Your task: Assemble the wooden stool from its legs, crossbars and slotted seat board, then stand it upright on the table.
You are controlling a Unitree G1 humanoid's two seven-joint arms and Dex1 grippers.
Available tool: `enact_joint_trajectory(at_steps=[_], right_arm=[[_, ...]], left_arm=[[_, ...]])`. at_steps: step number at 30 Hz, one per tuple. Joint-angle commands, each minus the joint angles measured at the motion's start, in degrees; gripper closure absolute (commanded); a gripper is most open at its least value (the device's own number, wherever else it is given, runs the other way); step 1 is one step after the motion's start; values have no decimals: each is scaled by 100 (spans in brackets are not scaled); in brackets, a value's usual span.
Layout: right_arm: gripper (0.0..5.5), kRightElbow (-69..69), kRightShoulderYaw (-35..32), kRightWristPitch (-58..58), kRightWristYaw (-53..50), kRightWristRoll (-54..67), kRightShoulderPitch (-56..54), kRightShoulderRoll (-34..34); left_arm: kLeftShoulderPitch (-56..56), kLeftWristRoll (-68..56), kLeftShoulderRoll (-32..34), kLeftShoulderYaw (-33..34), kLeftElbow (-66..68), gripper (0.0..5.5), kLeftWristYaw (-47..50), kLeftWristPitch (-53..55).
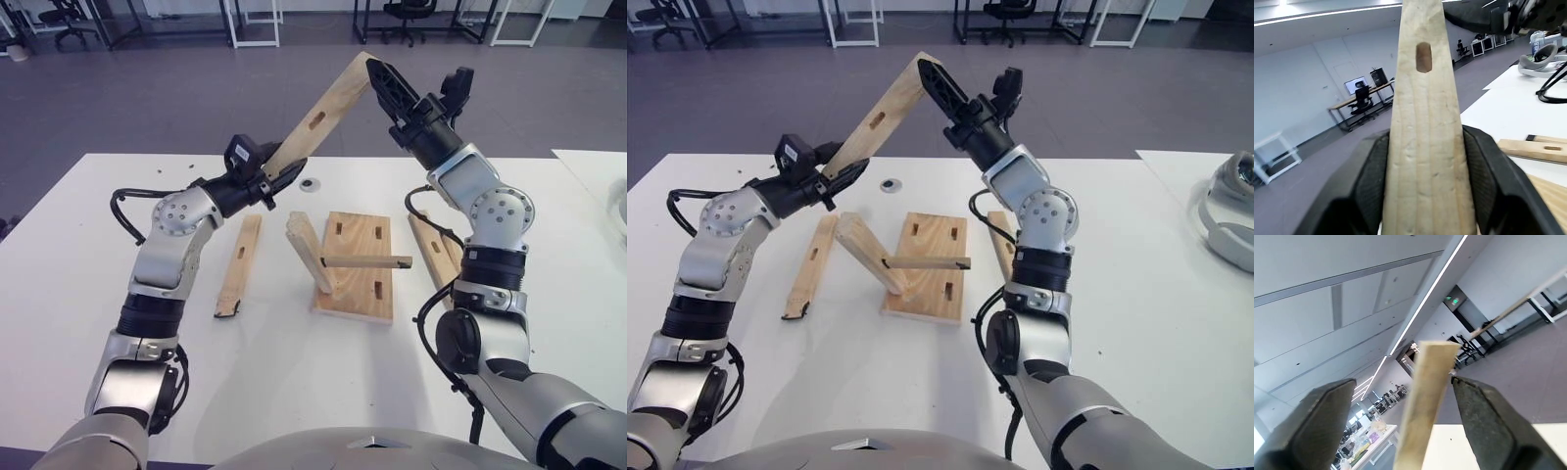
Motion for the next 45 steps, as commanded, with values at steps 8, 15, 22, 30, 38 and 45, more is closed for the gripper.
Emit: enact_joint_trajectory(at_steps=[8, 15, 22, 30, 38, 45], right_arm=[[251, -79, -133, -18, -405, 338, -107, 77], [394, -191, -99, 189, -446, 608, 74, 4], [449, -431, -105, 180, -355, 739, 278, -69], [449, -3355, -726, -209, -1745, 548, 3497, -21], [449, -5124, -778, -192, -3634, 1788, 5509, -121], [449, -5372, -119, -202, -4085, 1008, 5763, -787]], left_arm=[[-85, 340, -71, -77, 210, 343, -382, -632], [-103, 324, -15, -53, 123, 343, -517, -584], [-77, 293, 158, -107, 84, 306, -818, -504], [1793, 871, 258, 16, -700, 167, 170, 253], [2975, 1384, 79, -309, -1123, 121, 1039, 1715], [2885, 1418, -183, -532, -1169, 121, 1198, 2134]])
